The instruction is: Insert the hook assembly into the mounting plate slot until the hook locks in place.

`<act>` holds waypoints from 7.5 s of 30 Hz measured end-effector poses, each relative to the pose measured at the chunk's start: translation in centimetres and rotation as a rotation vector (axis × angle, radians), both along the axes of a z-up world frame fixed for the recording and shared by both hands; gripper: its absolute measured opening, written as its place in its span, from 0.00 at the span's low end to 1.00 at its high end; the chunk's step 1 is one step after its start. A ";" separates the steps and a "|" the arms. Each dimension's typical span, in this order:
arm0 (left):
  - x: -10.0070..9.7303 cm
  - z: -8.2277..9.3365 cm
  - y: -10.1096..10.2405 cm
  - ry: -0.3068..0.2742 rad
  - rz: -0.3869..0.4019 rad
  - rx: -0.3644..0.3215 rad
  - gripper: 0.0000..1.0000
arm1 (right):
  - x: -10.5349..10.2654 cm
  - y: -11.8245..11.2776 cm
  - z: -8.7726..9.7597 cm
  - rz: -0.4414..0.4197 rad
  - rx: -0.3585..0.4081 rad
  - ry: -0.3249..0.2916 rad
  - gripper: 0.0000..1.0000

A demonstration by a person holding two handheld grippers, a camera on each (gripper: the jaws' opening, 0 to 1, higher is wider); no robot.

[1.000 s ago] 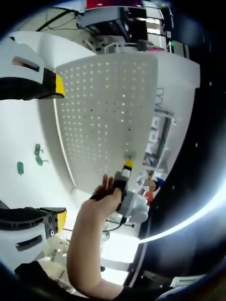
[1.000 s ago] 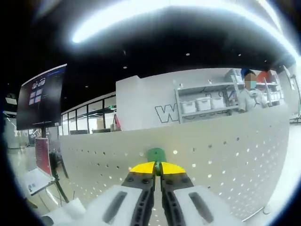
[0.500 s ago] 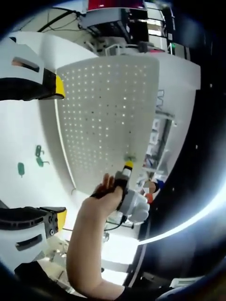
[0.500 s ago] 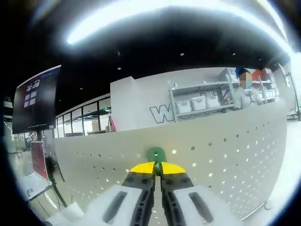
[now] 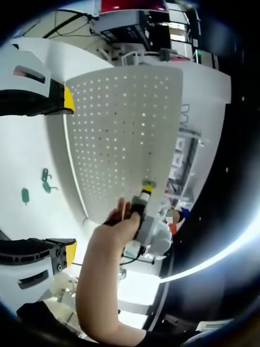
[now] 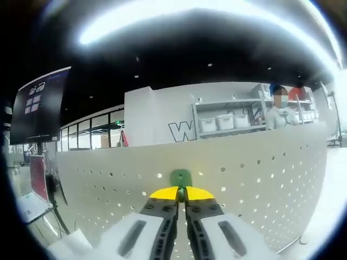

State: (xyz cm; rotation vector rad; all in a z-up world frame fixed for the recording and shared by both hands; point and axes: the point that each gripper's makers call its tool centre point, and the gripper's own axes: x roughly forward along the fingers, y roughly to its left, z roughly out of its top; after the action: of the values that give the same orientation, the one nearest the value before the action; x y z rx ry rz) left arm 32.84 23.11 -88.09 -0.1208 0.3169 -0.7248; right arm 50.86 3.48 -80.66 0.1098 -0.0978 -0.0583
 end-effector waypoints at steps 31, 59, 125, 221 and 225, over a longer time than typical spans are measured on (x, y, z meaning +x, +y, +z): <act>-2.1 -1.7 -1.1 0.043 -0.017 0.005 0.95 | -4.1 -1.5 8.9 0.088 -0.087 -0.157 0.10; -4.4 -4.2 -1.3 0.115 -0.036 0.043 0.94 | -12.8 -3.8 -3.3 0.260 -0.127 0.138 0.17; -4.5 -9.0 1.6 0.242 0.013 0.097 0.90 | -17.9 1.6 -24.5 0.456 -0.075 0.631 0.19; -3.7 -6.7 3.1 0.195 0.066 0.096 0.88 | -9.3 2.9 -22.1 0.407 -0.011 0.637 0.00; -3.8 -6.4 3.1 0.186 0.064 0.097 0.88 | -9.6 3.2 -20.8 0.411 -0.001 0.608 0.00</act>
State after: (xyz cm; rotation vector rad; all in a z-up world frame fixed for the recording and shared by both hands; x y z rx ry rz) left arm 29.08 26.18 -94.47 -0.1061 0.5224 -0.6344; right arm 41.29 6.69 -101.50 0.1051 0.5318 0.3192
